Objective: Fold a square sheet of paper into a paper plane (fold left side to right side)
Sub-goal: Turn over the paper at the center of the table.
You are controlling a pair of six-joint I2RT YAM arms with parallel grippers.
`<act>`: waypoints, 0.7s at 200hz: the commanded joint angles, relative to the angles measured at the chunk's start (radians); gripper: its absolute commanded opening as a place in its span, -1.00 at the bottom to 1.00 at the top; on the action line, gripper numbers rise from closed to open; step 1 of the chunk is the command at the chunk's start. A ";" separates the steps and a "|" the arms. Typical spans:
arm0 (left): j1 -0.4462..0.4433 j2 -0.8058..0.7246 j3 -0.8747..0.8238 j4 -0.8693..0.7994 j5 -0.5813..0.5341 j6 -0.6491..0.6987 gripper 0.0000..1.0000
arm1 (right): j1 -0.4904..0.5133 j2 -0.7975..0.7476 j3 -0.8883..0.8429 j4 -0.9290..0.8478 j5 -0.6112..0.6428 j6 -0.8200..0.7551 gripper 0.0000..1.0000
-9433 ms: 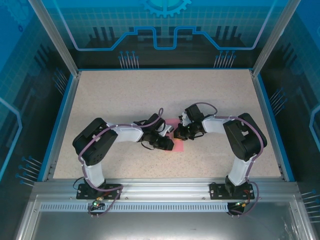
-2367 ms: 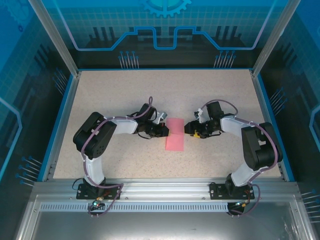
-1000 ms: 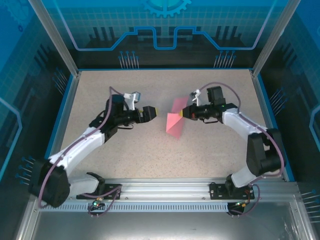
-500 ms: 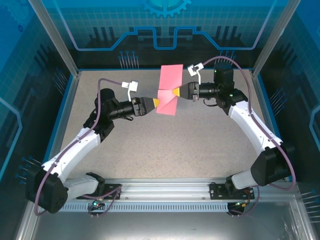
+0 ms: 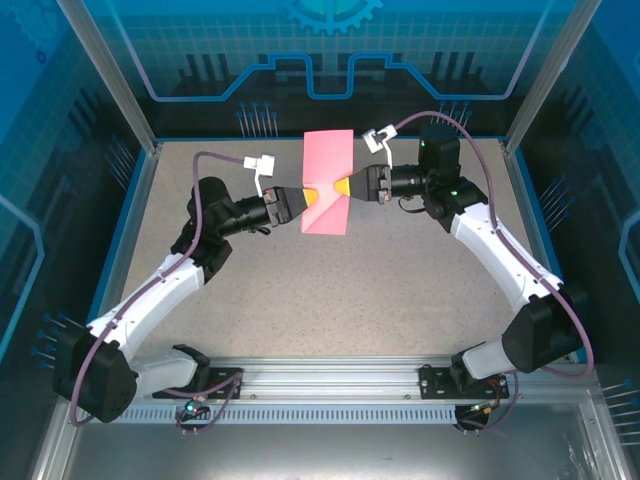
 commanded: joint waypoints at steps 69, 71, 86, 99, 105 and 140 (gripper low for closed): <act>-0.160 -0.030 0.194 -0.789 -0.401 0.506 -0.85 | -0.167 -0.075 0.027 -0.700 0.481 -0.395 0.06; -0.170 -0.023 0.202 -0.819 -0.419 0.521 -0.85 | -0.176 -0.081 0.021 -0.707 0.498 -0.396 0.06; -0.240 0.039 0.259 -0.975 -0.583 0.574 -0.91 | -0.228 -0.115 -0.026 -0.742 0.625 -0.399 0.12; -0.305 0.107 0.305 -1.088 -0.740 0.588 -0.95 | -0.264 -0.145 -0.070 -0.759 0.719 -0.397 0.15; -0.332 0.149 0.322 -1.129 -0.808 0.583 -0.97 | -0.283 -0.163 -0.092 -0.771 0.774 -0.395 0.21; -0.467 0.389 0.458 -1.383 -1.230 0.449 -1.00 | -0.387 -0.238 -0.188 -0.808 0.939 -0.393 0.44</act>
